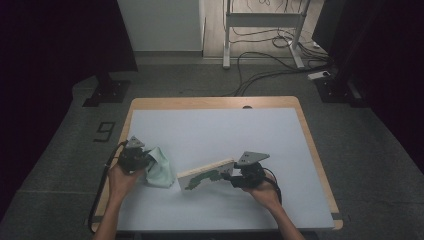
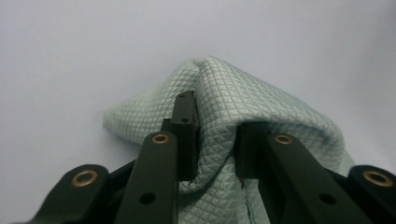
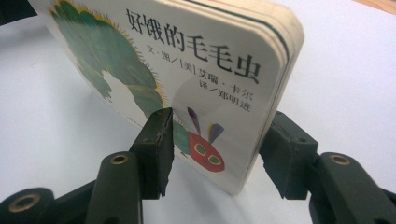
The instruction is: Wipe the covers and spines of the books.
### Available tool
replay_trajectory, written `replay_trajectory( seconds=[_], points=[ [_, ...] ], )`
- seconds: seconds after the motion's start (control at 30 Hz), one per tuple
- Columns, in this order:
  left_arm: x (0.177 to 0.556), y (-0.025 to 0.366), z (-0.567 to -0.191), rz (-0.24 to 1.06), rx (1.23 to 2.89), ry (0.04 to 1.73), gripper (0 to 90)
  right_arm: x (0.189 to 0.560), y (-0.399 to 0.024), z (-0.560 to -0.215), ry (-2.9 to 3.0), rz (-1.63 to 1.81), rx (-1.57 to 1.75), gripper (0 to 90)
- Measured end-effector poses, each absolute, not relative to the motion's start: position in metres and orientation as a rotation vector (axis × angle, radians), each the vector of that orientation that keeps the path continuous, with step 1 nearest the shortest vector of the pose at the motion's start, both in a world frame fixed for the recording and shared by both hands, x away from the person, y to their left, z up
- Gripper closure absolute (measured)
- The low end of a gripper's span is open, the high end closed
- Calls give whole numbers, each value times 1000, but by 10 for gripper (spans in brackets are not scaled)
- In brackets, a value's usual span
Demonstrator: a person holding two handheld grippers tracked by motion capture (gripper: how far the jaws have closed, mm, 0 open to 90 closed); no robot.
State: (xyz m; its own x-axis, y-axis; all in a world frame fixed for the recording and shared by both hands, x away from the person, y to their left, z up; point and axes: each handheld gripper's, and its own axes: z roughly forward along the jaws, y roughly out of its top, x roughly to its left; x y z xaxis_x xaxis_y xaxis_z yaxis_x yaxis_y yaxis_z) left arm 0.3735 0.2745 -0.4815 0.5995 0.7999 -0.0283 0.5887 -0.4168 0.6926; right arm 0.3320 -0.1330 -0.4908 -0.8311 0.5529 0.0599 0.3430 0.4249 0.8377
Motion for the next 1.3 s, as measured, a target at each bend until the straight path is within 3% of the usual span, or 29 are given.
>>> replay_trajectory(
  seconds=[0.3, 0.53, 0.7, 1.0, 1.3],
  points=[
    [375, 273, -504, 355, 2167, 1119, 647, 332, -134, -491, 2455, 1369, 786, 461],
    [369, 281, -491, 337, 2132, 1148, 331, 332, -134, -491, 2454, 1368, 789, 458],
    [357, 283, -481, 359, 2142, 1144, 157, 332, -133, -491, 2459, 1362, 786, 448],
    [333, 285, -459, 351, 2130, 1085, 147, 332, -133, -490, 2461, 1359, 785, 445],
    [304, 253, -443, 254, 2179, 882, 182, 333, -132, -490, 2466, 1353, 790, 444]
  ],
)
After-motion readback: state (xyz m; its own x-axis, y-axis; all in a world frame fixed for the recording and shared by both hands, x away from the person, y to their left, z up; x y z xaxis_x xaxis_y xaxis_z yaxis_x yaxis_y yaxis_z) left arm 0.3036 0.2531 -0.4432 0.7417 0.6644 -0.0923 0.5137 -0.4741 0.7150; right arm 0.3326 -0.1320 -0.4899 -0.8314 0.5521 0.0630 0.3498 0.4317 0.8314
